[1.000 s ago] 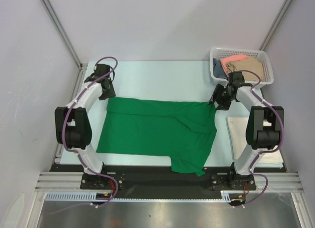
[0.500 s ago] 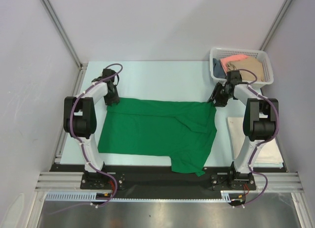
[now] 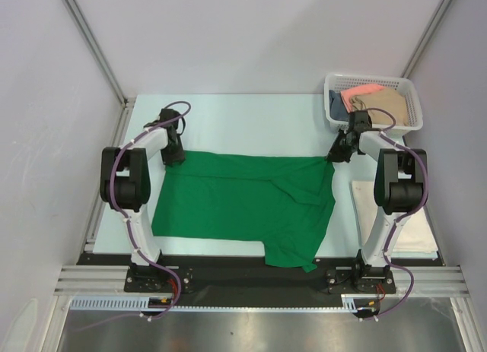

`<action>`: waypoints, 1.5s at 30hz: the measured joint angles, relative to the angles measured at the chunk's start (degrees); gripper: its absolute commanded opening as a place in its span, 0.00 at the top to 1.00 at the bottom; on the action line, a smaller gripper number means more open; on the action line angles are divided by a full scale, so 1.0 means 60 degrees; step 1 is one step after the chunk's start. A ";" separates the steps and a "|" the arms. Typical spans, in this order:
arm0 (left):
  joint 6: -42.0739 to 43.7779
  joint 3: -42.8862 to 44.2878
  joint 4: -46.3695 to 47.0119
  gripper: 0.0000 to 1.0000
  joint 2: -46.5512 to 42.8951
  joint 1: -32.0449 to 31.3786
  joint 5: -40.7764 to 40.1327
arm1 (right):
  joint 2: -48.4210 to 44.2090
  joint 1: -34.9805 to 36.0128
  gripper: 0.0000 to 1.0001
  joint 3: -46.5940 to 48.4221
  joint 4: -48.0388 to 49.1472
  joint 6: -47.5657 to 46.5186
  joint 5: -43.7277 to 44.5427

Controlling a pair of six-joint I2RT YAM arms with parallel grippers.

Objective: Fold and stack the t-shirts
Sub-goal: Fold the tshirt

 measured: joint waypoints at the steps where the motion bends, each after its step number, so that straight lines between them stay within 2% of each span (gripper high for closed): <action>1: 0.0000 -0.0022 0.0000 0.61 0.0007 0.0000 -0.0018 | 0.0007 -0.0036 1.00 0.0000 0.0018 0.0029 0.0062; 3: 0.0000 -0.0055 -0.0004 0.61 0.0007 0.0000 -0.0087 | 0.0025 -0.0113 1.00 0.0000 0.0011 0.0062 0.0189; 6: 0.0000 -0.0076 -0.0015 0.61 0.0007 0.0000 -0.0146 | 0.0062 -0.0197 0.77 0.0004 -0.0124 0.0029 0.0353; 8: 0.0004 -0.0084 -0.0015 0.60 0.0004 0.0000 -0.0157 | 0.0066 -0.0193 0.54 0.0040 -0.0288 0.0015 0.0444; 11: 0.0007 -0.0157 -0.0069 0.55 -0.0109 0.0000 -0.0208 | 0.0062 -0.0124 0.37 0.0361 -0.0790 -0.0164 0.0725; 13: 0.0011 -0.0222 -0.0200 0.50 -0.0350 -0.0026 -0.0335 | -0.0095 -0.0025 0.30 0.0594 -0.1268 -0.0313 0.1100; 16: -0.0004 -0.0481 -0.0302 0.48 -0.1111 -0.0131 -0.0506 | -0.0860 0.0186 0.23 0.0608 -0.2029 -0.0499 0.1563; 19: -0.0022 -0.0845 -0.0331 0.47 -0.2269 -0.0463 -0.0619 | -0.2269 0.0823 0.22 0.0084 -0.2269 -0.0725 0.1825; 21: -0.0076 -0.1162 -0.0288 0.48 -0.3122 -0.0885 -0.0619 | -0.3231 0.1679 0.22 -0.0433 -0.2280 -0.0958 0.1891; 22: -0.0113 -0.1341 -0.0270 0.48 -0.3530 -0.1151 -0.0572 | -0.3603 0.2255 0.28 -0.0710 -0.2255 -0.1089 0.1927; 24: -0.0273 -0.1767 -0.0222 0.48 -0.4262 -0.1749 -0.0484 | -0.3960 0.3461 0.32 -0.1169 -0.2284 -0.1297 0.1963; 27: -0.0554 -0.2463 -0.0251 0.55 -0.4991 -0.2521 -0.0324 | -0.3901 0.4736 0.52 -0.1749 -0.2335 -0.1468 0.2164; 28: -0.0616 -0.2656 -0.0295 0.55 -0.5140 -0.2728 -0.0288 | -0.3880 0.5056 0.64 -0.2004 -0.2393 -0.1559 0.2302; 30: -0.0721 -0.2994 -0.0346 0.56 -0.5333 -0.3093 -0.0248 | -0.3854 0.5355 0.79 -0.2273 -0.2568 -0.1657 0.2455; 32: -0.0765 -0.3217 -0.0404 0.57 -0.5413 -0.3337 -0.0211 | -0.3803 0.5442 0.80 -0.2350 -0.2586 -0.1708 0.2528; 41: -0.0903 -0.3395 -0.0488 0.57 -0.5457 -0.3472 -0.0146 | -0.2663 0.5526 0.62 -0.2324 -0.2331 -0.1836 0.2656; 45: -0.0900 -0.3326 -0.0492 0.57 -0.5428 -0.3472 -0.0146 | -0.2095 0.5530 0.60 -0.2014 -0.2328 -0.1927 0.2798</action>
